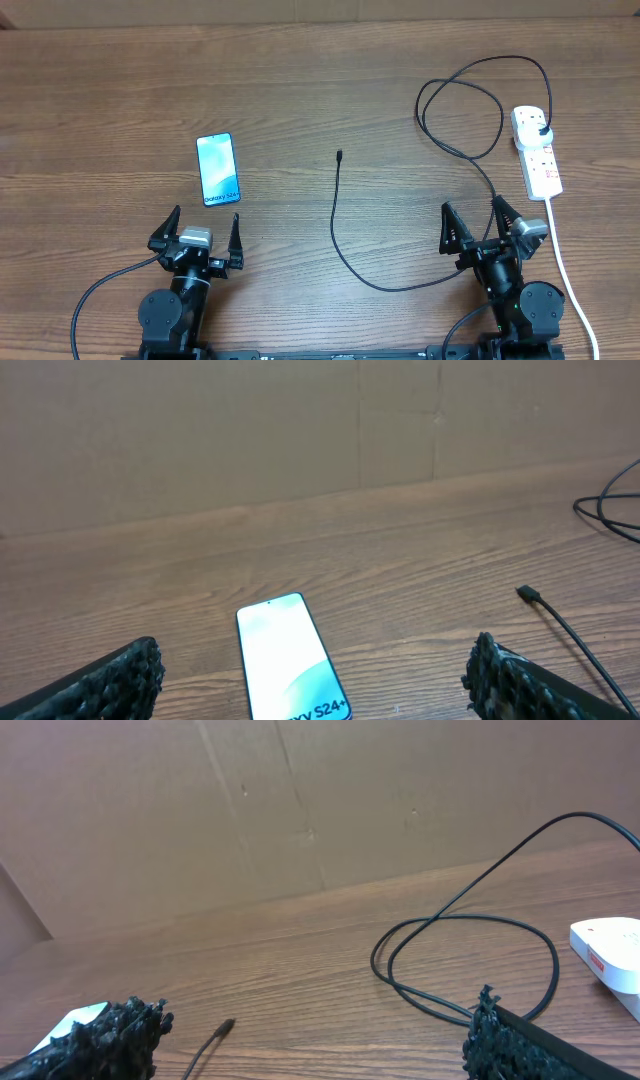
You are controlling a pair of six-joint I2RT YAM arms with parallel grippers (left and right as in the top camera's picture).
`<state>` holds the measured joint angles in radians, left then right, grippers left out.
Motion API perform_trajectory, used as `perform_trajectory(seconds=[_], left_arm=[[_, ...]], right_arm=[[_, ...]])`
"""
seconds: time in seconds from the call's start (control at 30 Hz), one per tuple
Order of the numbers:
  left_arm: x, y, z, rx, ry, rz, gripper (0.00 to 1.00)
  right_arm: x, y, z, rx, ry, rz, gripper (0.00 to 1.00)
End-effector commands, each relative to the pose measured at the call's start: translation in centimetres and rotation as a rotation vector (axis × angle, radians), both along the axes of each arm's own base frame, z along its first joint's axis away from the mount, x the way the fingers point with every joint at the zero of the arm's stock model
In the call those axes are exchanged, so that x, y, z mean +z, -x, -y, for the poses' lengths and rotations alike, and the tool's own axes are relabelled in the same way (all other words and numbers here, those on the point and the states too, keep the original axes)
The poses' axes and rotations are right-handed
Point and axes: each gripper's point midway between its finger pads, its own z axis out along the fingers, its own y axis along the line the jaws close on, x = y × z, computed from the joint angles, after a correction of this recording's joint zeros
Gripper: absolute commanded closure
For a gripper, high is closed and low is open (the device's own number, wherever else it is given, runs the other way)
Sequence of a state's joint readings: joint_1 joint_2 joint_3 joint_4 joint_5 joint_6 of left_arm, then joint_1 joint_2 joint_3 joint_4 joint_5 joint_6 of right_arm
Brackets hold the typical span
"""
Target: Plug charger to phone and switch on socket
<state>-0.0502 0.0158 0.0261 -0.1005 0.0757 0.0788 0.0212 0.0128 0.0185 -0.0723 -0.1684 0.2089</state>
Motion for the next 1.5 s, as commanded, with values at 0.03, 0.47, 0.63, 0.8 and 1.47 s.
perform_trajectory(seconds=[0.03,0.47,0.63,0.8,1.47], left_arm=[[-0.06,0.02,0.02,-0.005,-0.01,0.007,0.0],[-0.06,0.02,0.02,-0.005,-0.01,0.007,0.01],[-0.06,0.02,0.02,-0.005,-0.01,0.007,0.0],[-0.08,0.02,0.02,-0.005,-0.01,0.007,0.0],[-0.06,0.02,0.02,-0.005,-0.01,0.007,0.0]], right_arm=[[-0.21,0.02,-0.15,0.006,0.001,0.003,0.0],[-0.21,0.02,-0.15,0.006,0.001,0.003,0.0],[-0.21,0.02,-0.15,0.006,0.001,0.003,0.0],[-0.21,0.02,-0.15,0.006,0.001,0.003,0.0],[-0.21,0.02,-0.15,0.006,0.001,0.003,0.0]])
